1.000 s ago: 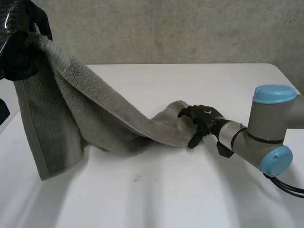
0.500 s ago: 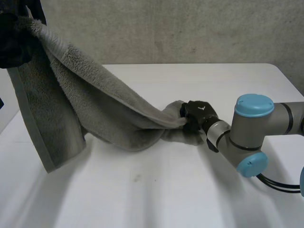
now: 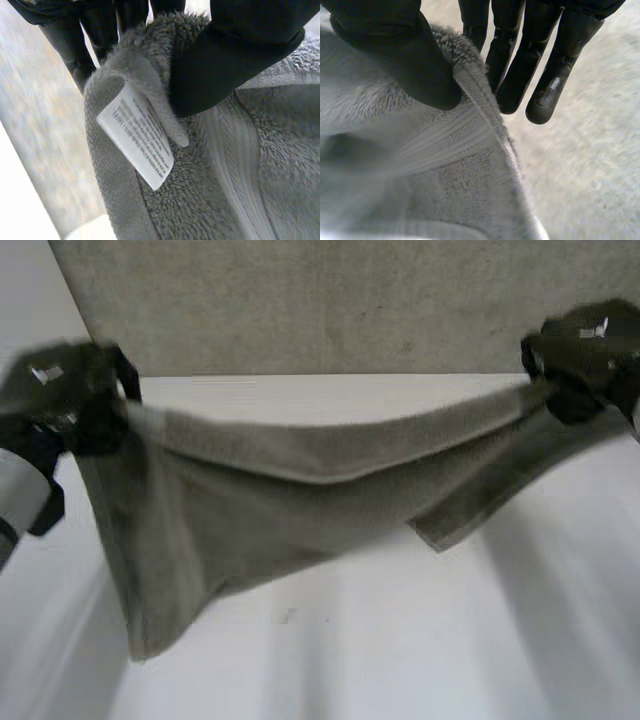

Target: Fold the towel.

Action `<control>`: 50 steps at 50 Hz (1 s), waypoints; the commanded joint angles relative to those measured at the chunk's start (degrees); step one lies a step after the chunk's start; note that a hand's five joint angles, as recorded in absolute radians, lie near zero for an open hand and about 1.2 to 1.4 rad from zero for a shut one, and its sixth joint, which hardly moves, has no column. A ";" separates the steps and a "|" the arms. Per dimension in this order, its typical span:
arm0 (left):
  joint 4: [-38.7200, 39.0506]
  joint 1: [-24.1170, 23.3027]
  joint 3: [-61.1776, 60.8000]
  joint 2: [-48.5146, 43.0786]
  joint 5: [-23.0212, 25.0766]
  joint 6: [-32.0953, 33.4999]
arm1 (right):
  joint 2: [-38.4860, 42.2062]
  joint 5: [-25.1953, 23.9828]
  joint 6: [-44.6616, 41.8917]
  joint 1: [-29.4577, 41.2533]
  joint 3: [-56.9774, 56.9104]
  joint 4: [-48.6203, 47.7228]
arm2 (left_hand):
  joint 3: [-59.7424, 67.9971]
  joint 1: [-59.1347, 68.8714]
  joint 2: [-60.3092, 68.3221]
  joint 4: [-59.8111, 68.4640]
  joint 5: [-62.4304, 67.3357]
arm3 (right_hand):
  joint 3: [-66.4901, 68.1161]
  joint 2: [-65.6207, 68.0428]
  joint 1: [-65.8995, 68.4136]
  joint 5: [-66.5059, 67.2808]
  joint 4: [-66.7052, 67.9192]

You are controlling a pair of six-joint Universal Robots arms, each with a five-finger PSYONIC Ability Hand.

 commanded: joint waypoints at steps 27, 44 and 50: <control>25.91 0.69 45.06 -31.69 4.33 9.26 | 24.49 14.53 -10.86 8.42 -36.38 -37.82 | 10.34 11.78 10.25 10.26 11.29 | 12.20 12.80 24.20 14.20 11.80; 28.28 1.66 23.81 -33.35 1.87 4.69 | 20.36 6.54 -9.19 7.63 -10.39 -36.24 | 10.34 11.78 10.25 10.26 11.29 | 12.20 12.80 24.20 14.20 11.80; 27.14 1.66 17.74 -38.80 1.87 5.21 | 26.06 4.43 -9.19 7.63 -1.33 -35.72 | 10.34 11.78 10.25 10.26 11.29 | 12.20 12.80 24.20 14.20 11.80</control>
